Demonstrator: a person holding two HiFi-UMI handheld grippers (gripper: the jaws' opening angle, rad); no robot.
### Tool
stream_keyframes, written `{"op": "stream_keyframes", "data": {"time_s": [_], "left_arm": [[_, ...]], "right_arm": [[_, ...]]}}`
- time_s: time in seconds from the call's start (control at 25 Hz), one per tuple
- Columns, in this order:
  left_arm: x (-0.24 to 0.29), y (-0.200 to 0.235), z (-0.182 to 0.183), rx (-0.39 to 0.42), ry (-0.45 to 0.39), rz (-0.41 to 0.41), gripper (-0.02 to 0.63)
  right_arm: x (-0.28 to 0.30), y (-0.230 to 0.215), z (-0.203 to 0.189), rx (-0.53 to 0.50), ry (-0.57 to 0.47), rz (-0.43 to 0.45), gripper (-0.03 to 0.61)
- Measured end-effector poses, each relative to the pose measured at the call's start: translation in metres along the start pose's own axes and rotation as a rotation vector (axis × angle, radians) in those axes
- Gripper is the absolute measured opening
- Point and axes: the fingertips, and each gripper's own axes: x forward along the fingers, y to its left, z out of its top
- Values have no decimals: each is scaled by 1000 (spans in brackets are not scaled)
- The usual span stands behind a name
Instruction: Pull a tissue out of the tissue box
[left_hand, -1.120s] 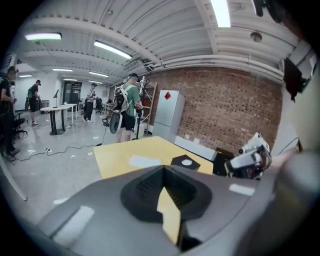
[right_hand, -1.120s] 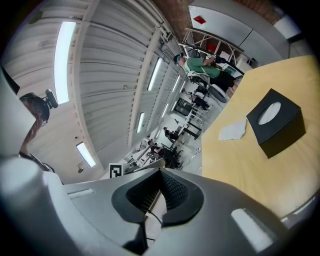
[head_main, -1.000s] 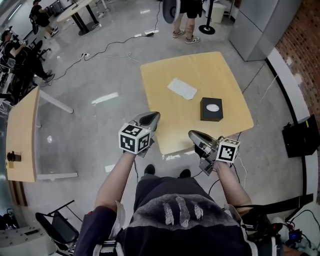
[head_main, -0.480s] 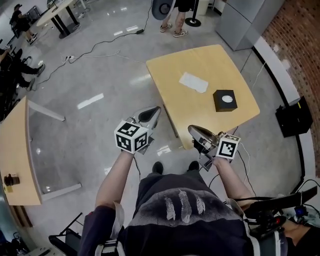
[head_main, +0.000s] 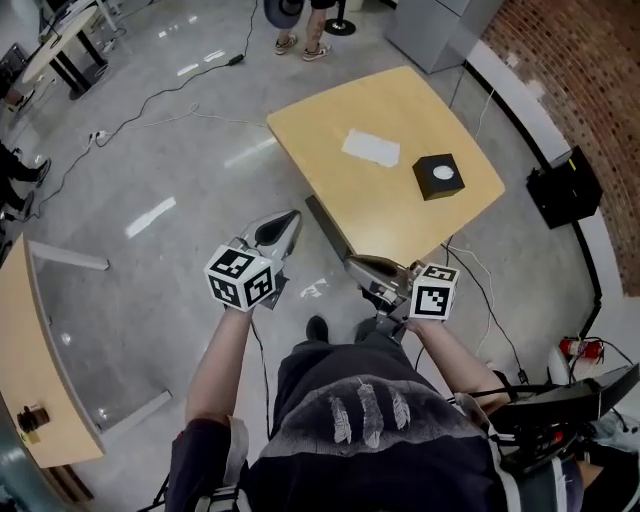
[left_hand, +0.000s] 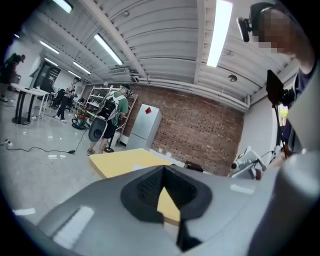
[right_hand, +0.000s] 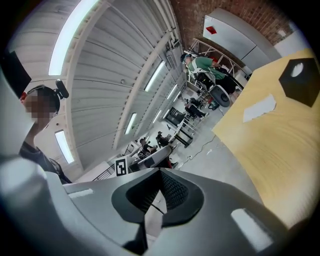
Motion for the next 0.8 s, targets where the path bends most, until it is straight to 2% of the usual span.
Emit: {"op": "stream_keyframes", "data": {"time_s": [0.32, 0.48, 0.6, 0.8], "left_arm": [[15, -21, -35, -43, 86, -70, 2], [18, -25, -41, -26, 131, -31, 2], [25, -28, -35, -14, 124, -17, 2], [36, -43, -42, -6, 130, 14, -15]], "right_arm": [[-6, -13, -9, 18, -2, -51, 0], [-7, -15, -3, 7, -20, -40, 0], [-14, -18, -2, 2, -58, -59, 0], [-31, -11, 5, -83, -54, -44, 0]]}}
